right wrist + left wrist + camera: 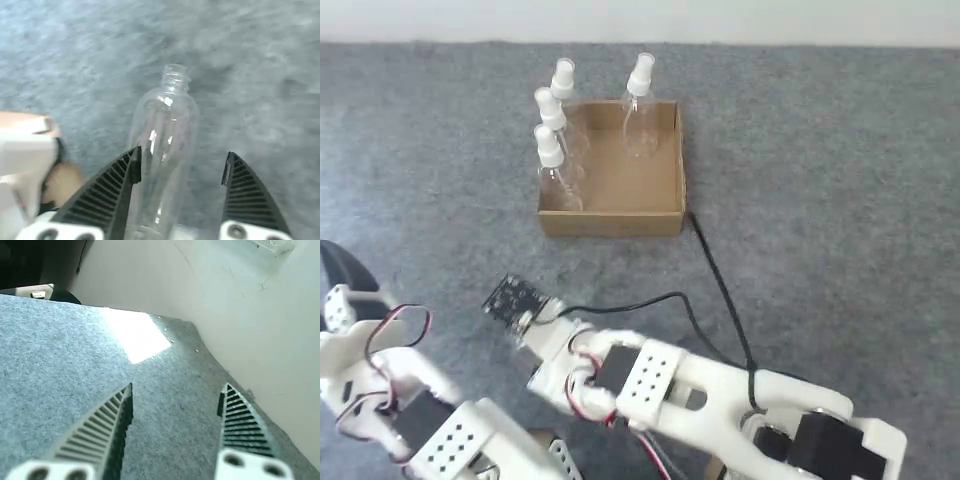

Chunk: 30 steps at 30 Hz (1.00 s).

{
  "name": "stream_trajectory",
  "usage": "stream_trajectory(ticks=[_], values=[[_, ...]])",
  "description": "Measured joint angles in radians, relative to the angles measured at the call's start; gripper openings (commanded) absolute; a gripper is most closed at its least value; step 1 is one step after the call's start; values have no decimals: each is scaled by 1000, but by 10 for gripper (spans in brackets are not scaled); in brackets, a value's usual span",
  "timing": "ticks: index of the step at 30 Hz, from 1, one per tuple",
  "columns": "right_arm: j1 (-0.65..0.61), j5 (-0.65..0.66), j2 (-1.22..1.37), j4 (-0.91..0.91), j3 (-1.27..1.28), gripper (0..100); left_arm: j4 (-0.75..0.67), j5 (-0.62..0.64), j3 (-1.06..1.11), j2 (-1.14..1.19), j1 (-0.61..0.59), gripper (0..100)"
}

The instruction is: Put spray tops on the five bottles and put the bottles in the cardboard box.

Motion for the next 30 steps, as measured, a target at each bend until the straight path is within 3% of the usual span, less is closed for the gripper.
stream_trajectory(ticks=[6, 12, 23, 30], values=[[152, 34, 29, 184, -101, 217, 0, 0, 0, 0, 0, 257], [209, 35, 38, 296, -160, 217, 0, 0, 0, 0, 0, 257], [196, 37, -107, 427, -173, 217, 0, 0, 0, 0, 0, 257], [48, 37, -164, 428, -172, 217, 0, 0, 0, 0, 0, 257]])
